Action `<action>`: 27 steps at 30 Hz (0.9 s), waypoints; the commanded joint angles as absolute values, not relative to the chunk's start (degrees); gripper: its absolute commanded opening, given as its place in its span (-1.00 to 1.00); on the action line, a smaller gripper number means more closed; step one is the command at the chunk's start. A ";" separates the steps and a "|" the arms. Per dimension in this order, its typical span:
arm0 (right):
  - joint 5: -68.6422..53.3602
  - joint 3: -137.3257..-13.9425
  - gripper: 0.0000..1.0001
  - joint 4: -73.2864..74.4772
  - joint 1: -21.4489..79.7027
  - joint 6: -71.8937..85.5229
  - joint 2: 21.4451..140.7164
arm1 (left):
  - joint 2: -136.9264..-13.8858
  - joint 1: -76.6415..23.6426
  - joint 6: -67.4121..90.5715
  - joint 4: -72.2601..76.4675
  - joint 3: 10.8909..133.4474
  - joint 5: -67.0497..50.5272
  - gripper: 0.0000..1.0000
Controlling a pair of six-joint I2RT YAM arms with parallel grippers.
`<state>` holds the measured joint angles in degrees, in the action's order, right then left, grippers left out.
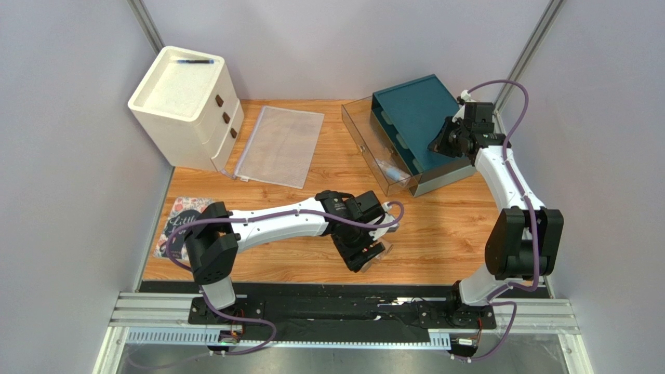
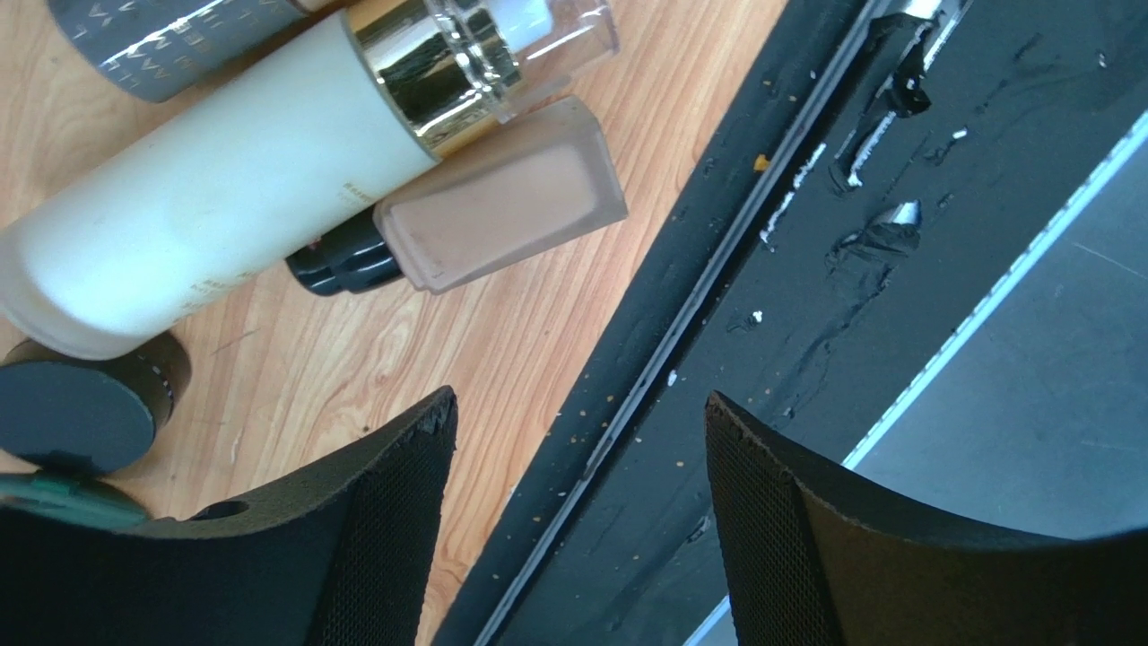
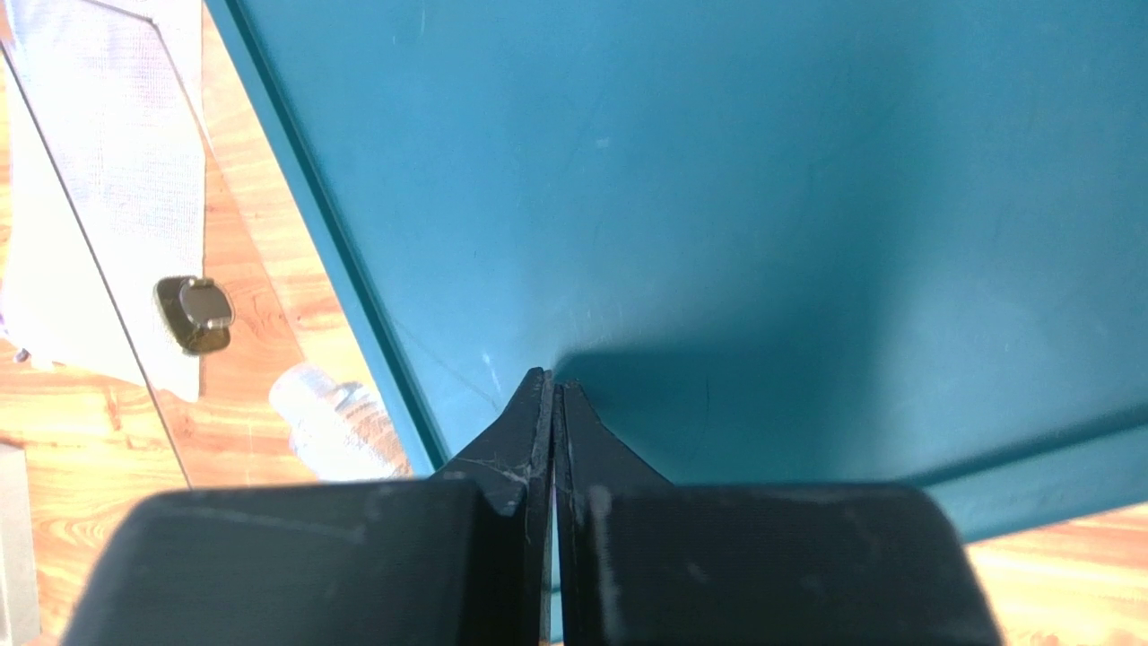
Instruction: Organize the makeup
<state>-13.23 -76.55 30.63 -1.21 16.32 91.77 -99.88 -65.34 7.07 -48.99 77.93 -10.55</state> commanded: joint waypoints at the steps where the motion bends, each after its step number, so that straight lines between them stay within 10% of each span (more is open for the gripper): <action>1: -12.39 -71.55 -1.00 43.16 -1.41 16.08 93.25 | -100.63 -65.74 14.04 -51.41 81.98 -4.33 0.47; 15: -14.15 -71.37 -1.00 42.19 -1.49 18.81 91.06 | -114.43 -65.48 45.51 -74.34 102.83 -7.03 0.49; 27: -14.94 -66.18 -1.00 39.90 -1.58 19.07 88.07 | -108.63 -63.46 64.94 -57.68 83.24 -14.85 0.46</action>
<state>-16.75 -70.41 30.55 -1.56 19.99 86.13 -113.30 -63.94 55.75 -65.39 85.80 -11.88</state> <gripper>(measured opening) 0.003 0.731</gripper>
